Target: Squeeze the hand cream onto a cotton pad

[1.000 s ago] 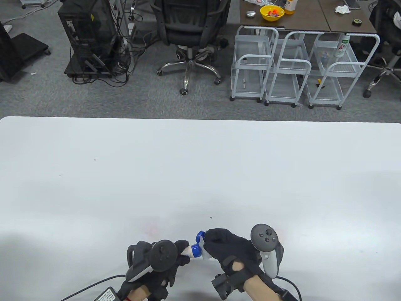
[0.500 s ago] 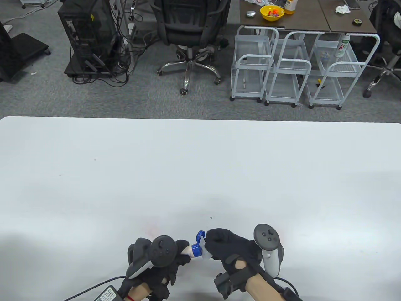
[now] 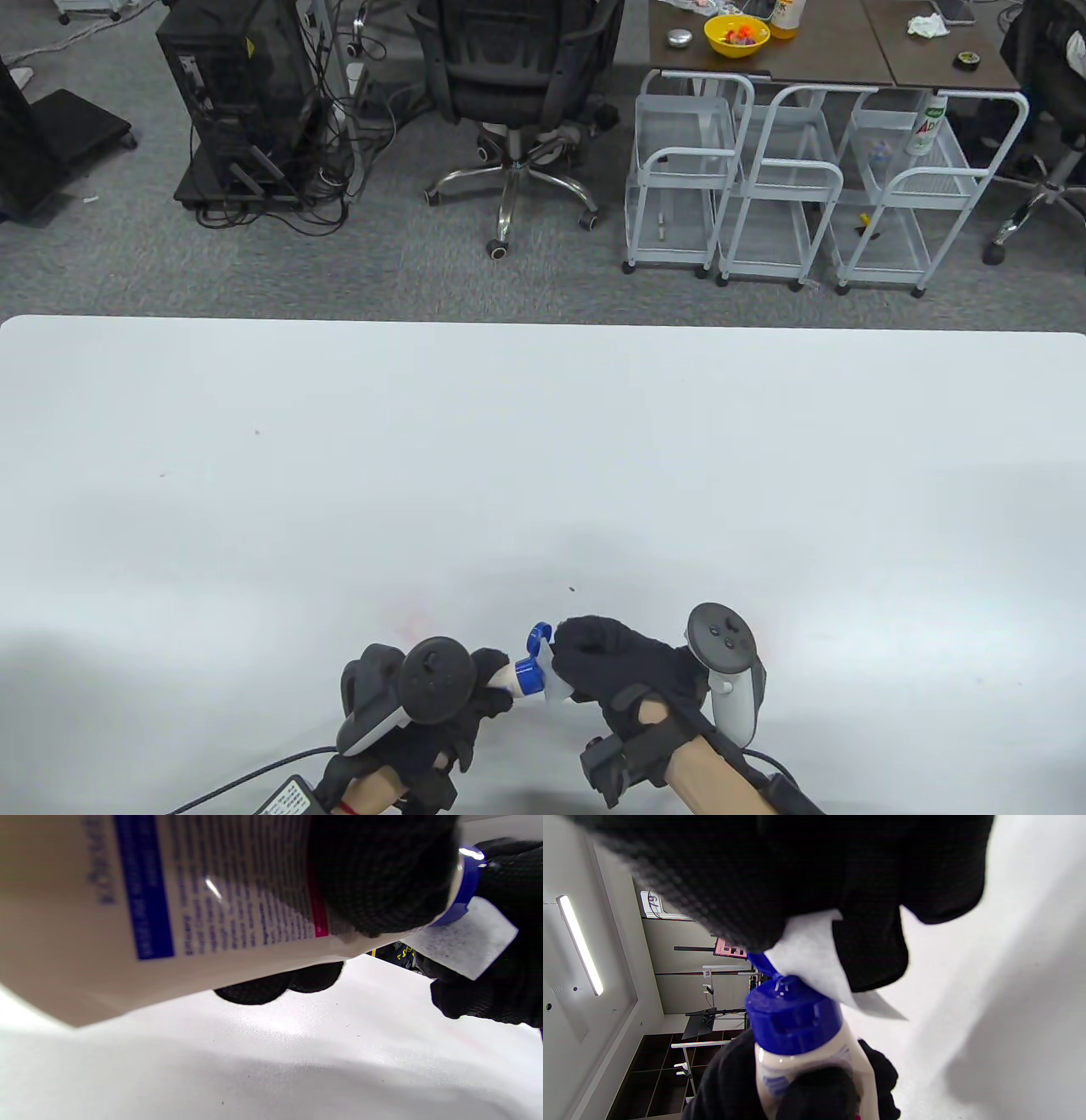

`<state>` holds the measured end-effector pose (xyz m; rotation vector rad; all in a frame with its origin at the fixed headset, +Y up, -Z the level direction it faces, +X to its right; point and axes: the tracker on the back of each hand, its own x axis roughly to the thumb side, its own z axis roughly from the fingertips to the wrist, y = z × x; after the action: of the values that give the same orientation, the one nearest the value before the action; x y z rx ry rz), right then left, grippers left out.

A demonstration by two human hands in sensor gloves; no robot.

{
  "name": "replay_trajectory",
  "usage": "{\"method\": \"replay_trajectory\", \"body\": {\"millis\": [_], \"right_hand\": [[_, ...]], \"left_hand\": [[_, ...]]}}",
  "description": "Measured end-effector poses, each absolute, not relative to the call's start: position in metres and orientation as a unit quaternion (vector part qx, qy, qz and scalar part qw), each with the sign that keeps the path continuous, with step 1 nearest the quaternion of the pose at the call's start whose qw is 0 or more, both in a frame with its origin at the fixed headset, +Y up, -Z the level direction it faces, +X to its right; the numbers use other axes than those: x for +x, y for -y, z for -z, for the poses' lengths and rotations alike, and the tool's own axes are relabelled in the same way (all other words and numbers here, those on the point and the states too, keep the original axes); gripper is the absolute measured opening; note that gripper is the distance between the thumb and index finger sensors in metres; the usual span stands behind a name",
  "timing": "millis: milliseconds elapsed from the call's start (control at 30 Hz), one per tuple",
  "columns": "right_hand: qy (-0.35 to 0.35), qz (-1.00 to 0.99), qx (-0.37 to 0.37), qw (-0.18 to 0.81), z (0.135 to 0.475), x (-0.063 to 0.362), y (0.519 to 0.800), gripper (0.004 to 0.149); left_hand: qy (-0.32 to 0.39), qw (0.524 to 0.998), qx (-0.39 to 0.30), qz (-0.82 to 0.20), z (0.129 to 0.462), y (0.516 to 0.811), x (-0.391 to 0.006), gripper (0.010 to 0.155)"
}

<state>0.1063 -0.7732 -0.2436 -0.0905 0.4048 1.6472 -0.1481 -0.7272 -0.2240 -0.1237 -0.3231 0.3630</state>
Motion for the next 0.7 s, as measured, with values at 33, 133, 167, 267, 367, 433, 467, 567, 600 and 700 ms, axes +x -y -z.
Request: {"method": "replay_trajectory", "body": {"millis": [33,133,167,267,367,433,467,567,600,700], "right_hand": [[-0.182,-0.727,-0.040,0.661,0.2441,0.1059,0.7741,0.037],[-0.184,-0.729,-0.040,0.658,0.2453,0.1059,0.7750,0.037],[-0.185,-0.729,-0.041,0.658,0.2455,0.1059,0.7754,0.037],[-0.186,-0.730,-0.043,0.656,0.2451,0.1057,0.7764,0.037],[-0.185,-0.734,-0.042,0.652,0.2453,0.1054,0.7765,0.037],[-0.186,-0.734,-0.042,0.652,0.2451,0.1049,0.7763,0.037],[-0.186,-0.734,-0.042,0.652,0.2449,0.1046,0.7759,0.038],[-0.189,-0.733,-0.043,0.652,0.2446,0.1037,0.7758,0.037],[-0.189,-0.733,-0.043,0.652,0.2445,0.1034,0.7752,0.037],[-0.192,-0.734,-0.042,0.650,0.2447,0.1026,0.7753,0.037]], "left_hand": [[0.160,0.969,-0.061,-0.179,0.2240,0.7273,-0.1484,0.048],[0.160,0.969,-0.065,-0.175,0.2253,0.7279,-0.1481,0.048],[0.159,0.969,-0.066,-0.175,0.2254,0.7283,-0.1480,0.048],[0.157,0.971,-0.069,-0.169,0.2250,0.7285,-0.1470,0.048],[0.155,0.972,-0.067,-0.164,0.2245,0.7279,-0.1463,0.047],[0.152,0.972,-0.069,-0.163,0.2246,0.7277,-0.1465,0.047],[0.151,0.973,-0.069,-0.163,0.2245,0.7276,-0.1463,0.047],[0.151,0.973,-0.070,-0.158,0.2245,0.7274,-0.1462,0.047],[0.151,0.973,-0.071,-0.158,0.2245,0.7271,-0.1461,0.047],[0.150,0.974,-0.074,-0.153,0.2248,0.7268,-0.1461,0.046]]}}
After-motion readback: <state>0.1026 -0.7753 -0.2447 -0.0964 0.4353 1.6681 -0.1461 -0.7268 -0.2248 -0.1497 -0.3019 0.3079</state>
